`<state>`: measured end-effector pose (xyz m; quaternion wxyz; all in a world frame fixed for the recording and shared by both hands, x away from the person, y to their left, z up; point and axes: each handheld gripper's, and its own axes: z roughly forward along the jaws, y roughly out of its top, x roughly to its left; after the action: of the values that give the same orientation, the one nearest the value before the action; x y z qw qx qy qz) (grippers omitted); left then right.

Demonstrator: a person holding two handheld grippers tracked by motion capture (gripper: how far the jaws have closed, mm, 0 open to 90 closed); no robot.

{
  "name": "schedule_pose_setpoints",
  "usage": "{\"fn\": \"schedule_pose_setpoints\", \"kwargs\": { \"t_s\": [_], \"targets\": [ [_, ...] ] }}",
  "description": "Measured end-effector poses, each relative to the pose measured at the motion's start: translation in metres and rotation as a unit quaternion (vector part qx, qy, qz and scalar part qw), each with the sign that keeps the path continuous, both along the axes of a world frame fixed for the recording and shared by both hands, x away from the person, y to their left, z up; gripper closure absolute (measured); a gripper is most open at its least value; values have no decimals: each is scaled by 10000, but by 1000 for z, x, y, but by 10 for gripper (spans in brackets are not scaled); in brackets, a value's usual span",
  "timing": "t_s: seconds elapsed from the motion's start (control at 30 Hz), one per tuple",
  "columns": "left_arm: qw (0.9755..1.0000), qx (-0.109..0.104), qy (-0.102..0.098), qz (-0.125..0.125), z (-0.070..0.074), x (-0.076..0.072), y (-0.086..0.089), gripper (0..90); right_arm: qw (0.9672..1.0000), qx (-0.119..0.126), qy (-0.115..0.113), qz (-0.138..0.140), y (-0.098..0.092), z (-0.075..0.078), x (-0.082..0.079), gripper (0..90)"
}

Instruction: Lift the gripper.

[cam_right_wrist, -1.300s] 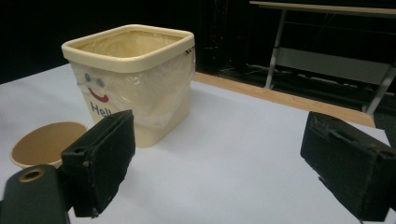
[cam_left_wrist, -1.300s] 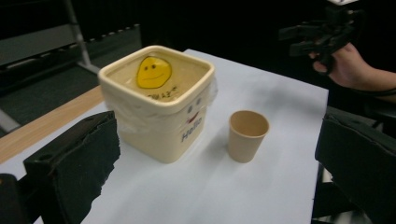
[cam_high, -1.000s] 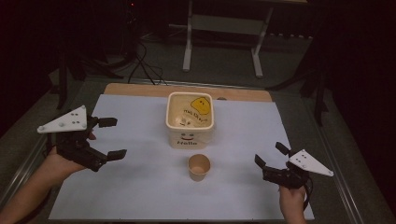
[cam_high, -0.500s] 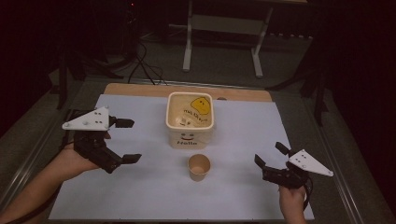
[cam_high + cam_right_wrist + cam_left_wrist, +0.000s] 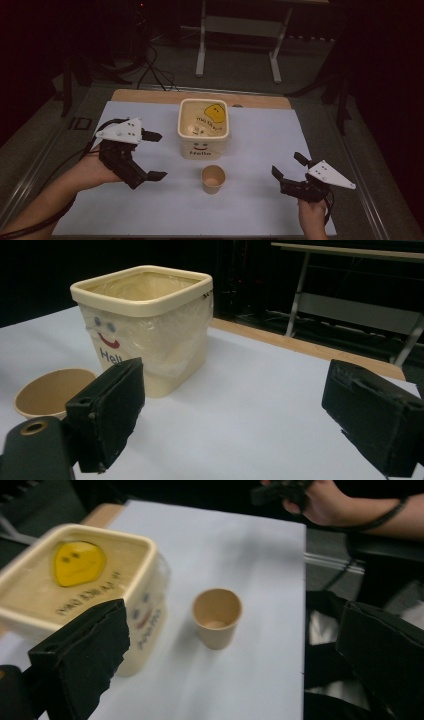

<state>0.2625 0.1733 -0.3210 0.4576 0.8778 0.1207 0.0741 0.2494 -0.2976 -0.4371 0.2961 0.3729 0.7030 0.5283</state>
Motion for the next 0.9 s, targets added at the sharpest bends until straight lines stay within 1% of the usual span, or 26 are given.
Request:
{"fn": "schedule_pose_setpoints", "kwargs": {
  "t_s": [0.03,0.07,0.1,0.17,0.2,0.23,0.27,0.33,0.37,0.4,0.47,0.5,0.53,0.57,0.63,0.67,0.7,0.73,0.77,0.8,0.83,0.87,0.9],
  "targets": [
    [10000,17,51,-64,0,1,-3,14,10000,0,6,3,0,0,0,101],
    [9999,54,21,-109,0,1,-7,14,10000,-2,14,8,0,0,0,101],
    [9998,67,63,-171,-1,2,-9,14,10000,0,12,10,0,0,0,101],
    [9997,137,22,-194,-1,2,-13,14,10000,-3,13,18,0,0,0,101],
    [9995,183,33,-265,-2,2,-17,14,10000,-10,7,18,0,0,0,101],
    [9994,208,-20,-263,-2,2,-18,14,10000,-5,15,35,0,0,0,101],
    [9992,227,52,-339,-3,3,-21,15,10000,-9,20,38,0,0,1,101],
    [9989,268,14,-377,-3,3,-26,14,10000,-10,18,45,0,0,0,101],
    [9984,313,34,-467,-4,4,-28,15,10000,1,18,43,0,-1,0,101],
    [9985,306,-10,-453,-4,4,-30,15,10000,-8,10,38,0,-1,1,101],
    [9978,346,9,-571,-5,5,-35,18,10000,6,26,44,0,-1,1,101],
    [9976,379,-17,-585,-6,5,-37,19,10000,9,31,47,0,-1,1,101],
    [9970,408,33,-654,-6,6,-39,19,10000,4,32,57,0,-1,1,101],
    [9969,441,-6,-657,-8,5,-42,19,10000,-4,20,59,0,-1,1,101],
    [9956,528,69,-768,-10,6,-46,19,10000,0,34,58,0,-1,1,101],
    [9954,590,11,-758,-11,6,-48,19,10000,11,44,58,0,-1,1,101],
    [9944,619,99,-847,-13,7,-51,19,10000,9,55,62,0,-1,1,101],
    [9942,655,59,-847,-14,6,-53,19,10000,6,64,61,1,-1,1,101],
    [9939,683,60,-860,-15,6,-55,19,10000,5,60,63,1,-1,1,101],
    [9931,708,95,-930,-17,7,-57,19,10000,9,59,65,1,-1,1,101],
    [9933,711,46,-905,-17,7,-59,19,10000,4,61,64,1,-1,1,101],
    [9925,742,95,-970,-18,7,-60,19,10000,-1,65,69,1,-1,1,101],
    [9921,774,73,-986,-19,7,-62,19,10000,3,67,69,1,-1,1,101]
  ]
}}
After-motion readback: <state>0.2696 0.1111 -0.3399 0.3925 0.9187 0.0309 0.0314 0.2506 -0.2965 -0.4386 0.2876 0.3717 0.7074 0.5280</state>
